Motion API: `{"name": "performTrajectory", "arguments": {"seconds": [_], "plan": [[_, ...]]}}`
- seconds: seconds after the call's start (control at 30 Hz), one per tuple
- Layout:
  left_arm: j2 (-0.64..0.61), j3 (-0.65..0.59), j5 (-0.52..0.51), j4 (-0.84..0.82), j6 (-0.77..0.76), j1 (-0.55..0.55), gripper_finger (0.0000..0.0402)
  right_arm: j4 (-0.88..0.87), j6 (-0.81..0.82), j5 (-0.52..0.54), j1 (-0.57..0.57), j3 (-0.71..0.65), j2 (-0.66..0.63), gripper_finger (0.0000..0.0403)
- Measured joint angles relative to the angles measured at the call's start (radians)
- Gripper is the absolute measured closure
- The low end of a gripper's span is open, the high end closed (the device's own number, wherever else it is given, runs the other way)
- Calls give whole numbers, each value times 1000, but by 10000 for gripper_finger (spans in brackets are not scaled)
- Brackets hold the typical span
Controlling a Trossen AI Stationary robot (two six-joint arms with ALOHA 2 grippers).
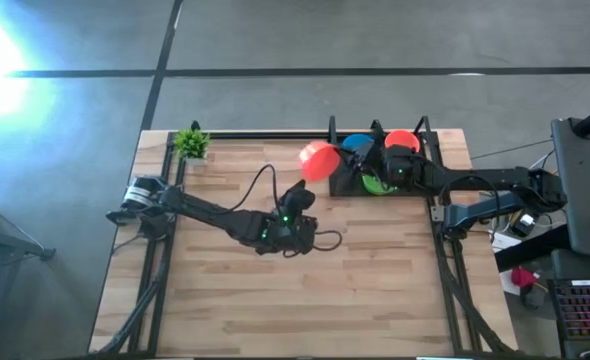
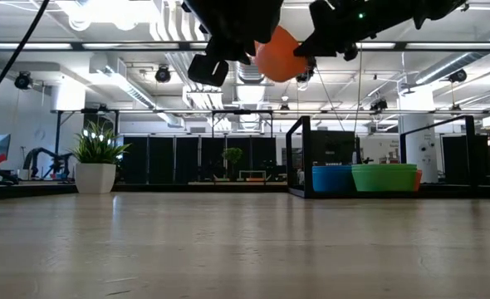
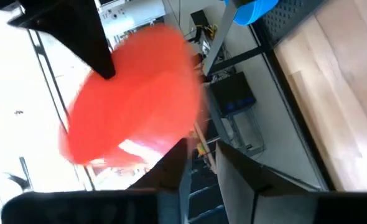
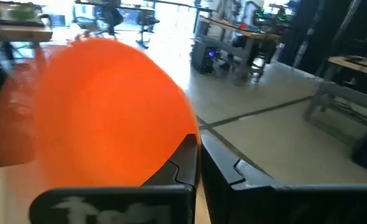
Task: Pick & Place Mini bowls
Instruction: Stack the orange bowl on top of the orange bowls on the shelf
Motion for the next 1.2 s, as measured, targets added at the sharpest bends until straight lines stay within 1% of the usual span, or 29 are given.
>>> {"name": "performTrajectory", "arguments": {"seconds": [0.07,0.17,0.3,0.47,0.57,0.63,0.77,0.97,1.1,1.2], "plan": [[0,0,-3,-6,-41,-5,324,-33,11,3,-30,4,-19,396],[0,0,1,-4,-91,-12,324,-155,27,1,-86,45,-42,396],[-2,0,14,-3,-153,-16,324,-353,21,1,-167,138,-59,396],[-2,0,29,-3,-229,-16,323,-651,-28,-1,-270,280,-59,395],[-2,0,50,-3,-296,-16,323,-803,-65,-23,-331,349,-59,395],[-3,-1,69,-3,-358,-16,323,-896,-87,-68,-374,388,-59,395],[-4,-1,153,-3,-486,-10,323,-997,-133,-181,-451,431,-59,395],[-9,-1,323,-6,-617,1,323,-1101,-247,-284,-543,433,-58,394],[-32,-2,426,-22,-686,18,323,-1168,-275,-300,-594,424,-56,394],[-53,-2,479,-40,-727,36,323,-1192,-272,-293,-629,420,-42,394]]}}
